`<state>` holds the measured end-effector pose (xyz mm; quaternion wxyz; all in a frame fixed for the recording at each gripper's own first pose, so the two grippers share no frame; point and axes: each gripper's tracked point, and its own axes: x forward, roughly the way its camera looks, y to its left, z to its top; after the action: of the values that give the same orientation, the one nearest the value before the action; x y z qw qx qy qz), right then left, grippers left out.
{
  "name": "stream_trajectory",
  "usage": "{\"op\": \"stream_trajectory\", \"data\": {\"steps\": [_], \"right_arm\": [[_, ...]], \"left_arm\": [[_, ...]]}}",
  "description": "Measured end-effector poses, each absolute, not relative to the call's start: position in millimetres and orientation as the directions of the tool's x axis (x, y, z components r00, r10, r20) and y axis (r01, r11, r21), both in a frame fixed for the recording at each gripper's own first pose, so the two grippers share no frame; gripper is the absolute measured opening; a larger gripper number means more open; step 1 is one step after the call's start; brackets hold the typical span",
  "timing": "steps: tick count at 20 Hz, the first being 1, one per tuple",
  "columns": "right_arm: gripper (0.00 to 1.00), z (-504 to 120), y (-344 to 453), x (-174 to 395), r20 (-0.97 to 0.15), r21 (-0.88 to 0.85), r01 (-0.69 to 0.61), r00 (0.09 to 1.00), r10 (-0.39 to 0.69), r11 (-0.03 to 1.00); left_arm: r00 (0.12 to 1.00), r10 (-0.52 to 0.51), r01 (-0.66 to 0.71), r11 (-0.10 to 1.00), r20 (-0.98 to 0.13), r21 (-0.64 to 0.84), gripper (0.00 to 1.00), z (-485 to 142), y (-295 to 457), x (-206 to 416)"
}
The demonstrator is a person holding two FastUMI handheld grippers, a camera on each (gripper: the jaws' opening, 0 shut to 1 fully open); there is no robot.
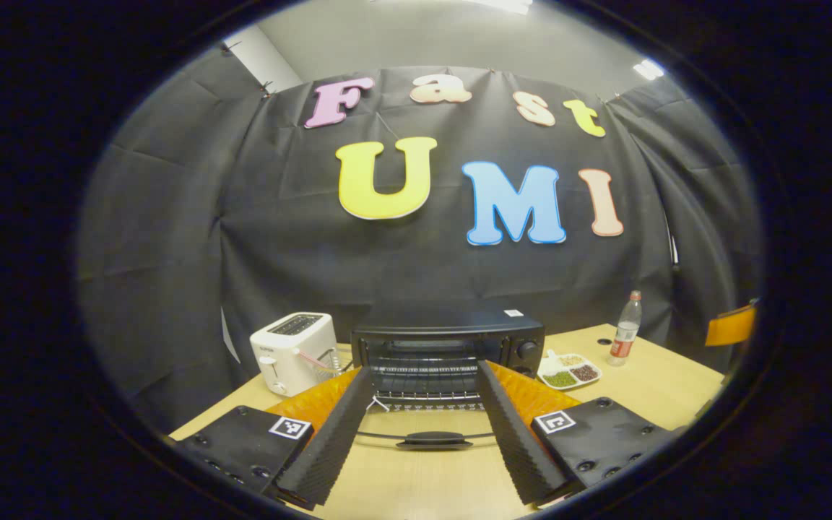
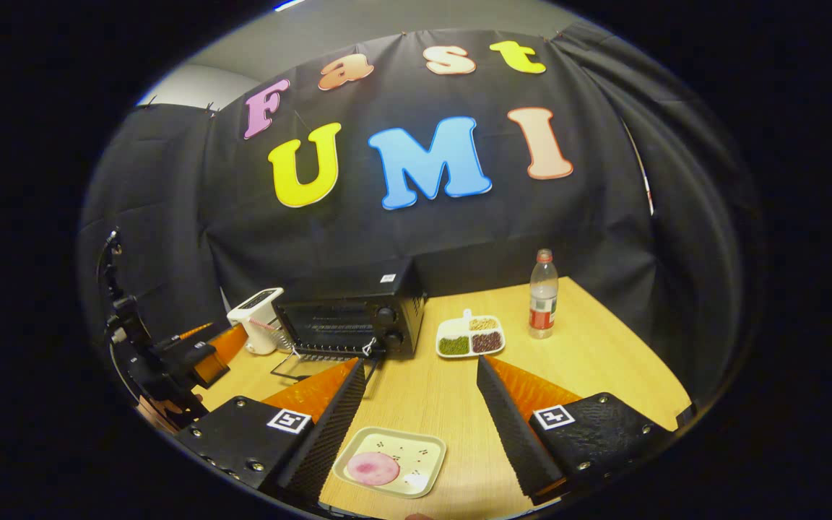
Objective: Open the electric oven with the left hand, put the food in, and close the electric oven.
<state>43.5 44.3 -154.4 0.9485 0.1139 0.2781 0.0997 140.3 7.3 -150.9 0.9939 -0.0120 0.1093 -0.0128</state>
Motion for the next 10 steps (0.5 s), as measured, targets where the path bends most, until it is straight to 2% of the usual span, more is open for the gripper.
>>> {"op": "stream_trajectory", "data": {"steps": [3,5,6,7,8,10], "right_arm": [[0.98,-182,54,32,-0.595,0.368,-0.132,0.727,0.342,0.92],[0.98,-198,59,24,-0.641,0.424,-0.112,0.664,0.385,0.899],[0.97,-207,61,20,-0.661,0.446,-0.1,0.632,0.403,0.889],[0.98,-215,63,16,-0.683,0.468,-0.09,0.595,0.424,0.879],[0.97,-223,65,15,-0.698,0.49,-0.077,0.563,0.443,0.869],[0.97,-236,67,10,-0.725,0.519,-0.047,0.504,0.469,0.853]], "left_arm": [[0.984,0.003,-0.009,0.999,-0.18,-0.033,0.97,-126,22,125],[0.987,0.026,-0.027,1.0,-0.16,-0.008,0.91,-116,30,114],[0.987,0.033,-0.033,0.999,-0.156,0.004,1.0,-112,32,108],[0.988,0.036,-0.035,0.999,-0.149,0.01,1.0,-107,33,102],[0.989,0.039,-0.037,0.999,-0.145,0.013,0.91,-105,33,98],[0.989,0.04,-0.04,0.999,-0.145,0.003,0.93,-103,31,91]]}}
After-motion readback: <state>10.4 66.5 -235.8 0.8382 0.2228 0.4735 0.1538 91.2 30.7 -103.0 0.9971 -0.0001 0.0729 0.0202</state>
